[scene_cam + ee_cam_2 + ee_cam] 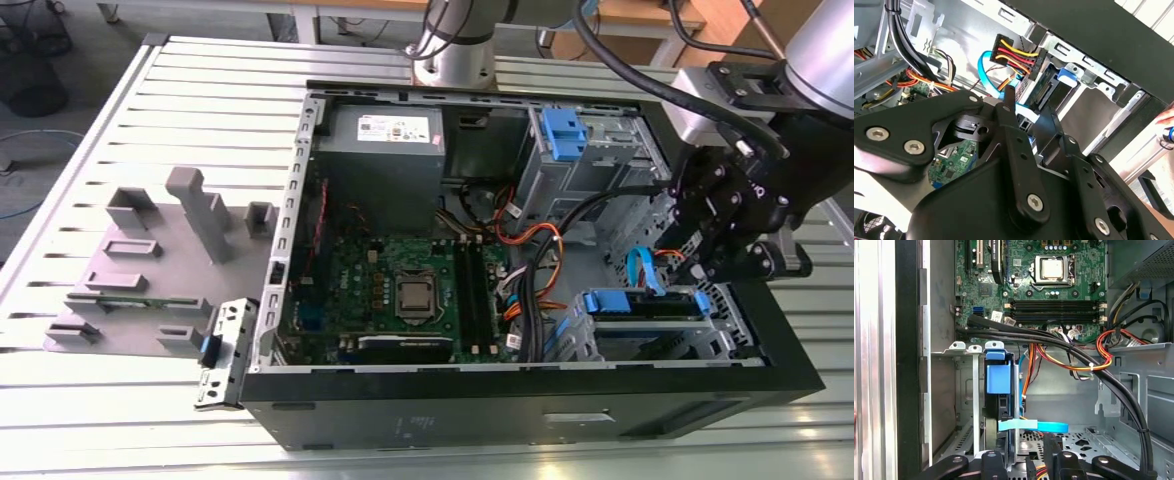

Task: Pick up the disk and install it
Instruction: 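Insert the second disk wire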

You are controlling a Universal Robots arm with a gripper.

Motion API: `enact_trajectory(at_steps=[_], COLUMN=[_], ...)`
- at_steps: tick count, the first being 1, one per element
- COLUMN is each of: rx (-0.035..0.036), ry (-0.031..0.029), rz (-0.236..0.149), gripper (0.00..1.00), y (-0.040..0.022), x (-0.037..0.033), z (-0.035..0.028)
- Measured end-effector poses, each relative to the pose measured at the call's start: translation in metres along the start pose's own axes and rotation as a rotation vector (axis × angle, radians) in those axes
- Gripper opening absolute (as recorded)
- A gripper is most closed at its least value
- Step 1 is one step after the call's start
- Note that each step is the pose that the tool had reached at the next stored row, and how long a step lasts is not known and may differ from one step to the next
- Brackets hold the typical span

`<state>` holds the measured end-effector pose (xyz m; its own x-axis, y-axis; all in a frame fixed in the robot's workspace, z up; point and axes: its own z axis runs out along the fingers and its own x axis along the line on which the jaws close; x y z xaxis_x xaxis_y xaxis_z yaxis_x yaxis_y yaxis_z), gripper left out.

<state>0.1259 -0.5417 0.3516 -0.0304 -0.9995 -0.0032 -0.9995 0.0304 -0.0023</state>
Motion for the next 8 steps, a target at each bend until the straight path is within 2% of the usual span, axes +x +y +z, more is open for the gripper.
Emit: enact_trajectory(at_steps=[2,8], rx=[0.0,-0.0011], ry=[-0.0002,0.0013], rz=[0.0,0.0], gripper=[0.42,0.42], y=[-0.0035,-0.0194], x=[-0.0001,-0.0007], z=[0.0002,0.002])
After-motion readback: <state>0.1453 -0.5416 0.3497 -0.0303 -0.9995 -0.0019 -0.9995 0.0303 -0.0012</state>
